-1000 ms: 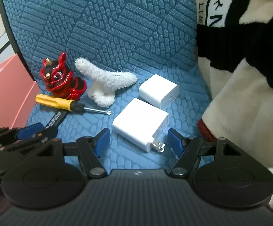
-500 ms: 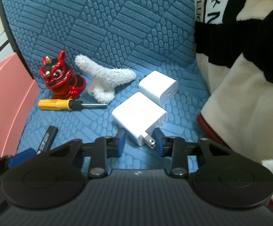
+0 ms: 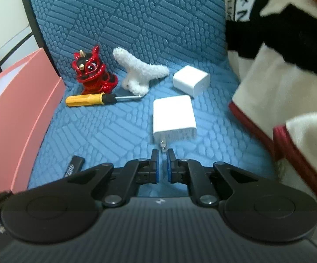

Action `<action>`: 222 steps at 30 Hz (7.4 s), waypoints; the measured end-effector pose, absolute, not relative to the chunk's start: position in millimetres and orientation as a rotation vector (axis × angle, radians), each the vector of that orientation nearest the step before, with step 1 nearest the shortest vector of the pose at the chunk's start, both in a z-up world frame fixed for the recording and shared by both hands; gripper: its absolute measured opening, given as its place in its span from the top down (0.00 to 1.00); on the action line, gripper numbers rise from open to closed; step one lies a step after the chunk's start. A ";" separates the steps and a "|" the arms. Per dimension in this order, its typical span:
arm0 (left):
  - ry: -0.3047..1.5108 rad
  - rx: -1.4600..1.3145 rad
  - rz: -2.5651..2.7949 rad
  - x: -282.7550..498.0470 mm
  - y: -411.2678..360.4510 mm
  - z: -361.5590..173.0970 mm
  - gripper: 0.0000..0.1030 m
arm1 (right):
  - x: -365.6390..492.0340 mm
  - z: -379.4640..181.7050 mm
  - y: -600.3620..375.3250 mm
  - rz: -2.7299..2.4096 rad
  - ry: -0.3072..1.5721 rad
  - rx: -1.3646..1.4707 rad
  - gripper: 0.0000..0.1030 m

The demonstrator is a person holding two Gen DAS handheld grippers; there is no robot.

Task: Organize rigid objects
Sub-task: 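Lift the black USB stick with the left gripper while the right gripper lifts the white charger, then carry the USB stick and white charger with both grippers over the pink box, then open the left gripper dropping the USB stick while the right gripper releases the charger into the box, then withdraw both open grippers from the box back toward the chair seat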

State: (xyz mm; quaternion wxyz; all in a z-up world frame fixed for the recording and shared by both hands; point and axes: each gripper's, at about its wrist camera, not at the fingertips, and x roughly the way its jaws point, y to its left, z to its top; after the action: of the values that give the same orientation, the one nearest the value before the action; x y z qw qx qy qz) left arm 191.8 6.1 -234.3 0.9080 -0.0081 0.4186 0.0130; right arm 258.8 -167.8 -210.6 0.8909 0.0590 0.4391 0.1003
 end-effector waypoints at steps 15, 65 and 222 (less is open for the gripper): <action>0.877 -0.083 -0.015 174.9 13.2 -234.0 0.50 | 230.6 -198.2 -175.6 0.199 0.820 0.172 0.61; 0.910 -0.056 -0.061 181.7 23.3 -233.0 0.59 | 211.3 -212.8 -158.7 0.102 0.959 0.040 0.48; 0.952 -0.149 0.060 131.7 161.5 -49.8 0.64 | 169.7 -39.6 -47.8 0.437 0.933 0.002 0.50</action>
State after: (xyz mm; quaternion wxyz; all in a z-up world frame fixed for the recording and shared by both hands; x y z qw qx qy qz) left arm 131.7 161.5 -49.8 0.8858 -0.0716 0.4576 0.0287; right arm 169.7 -47.8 -39.6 0.8704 0.0007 0.4459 0.2088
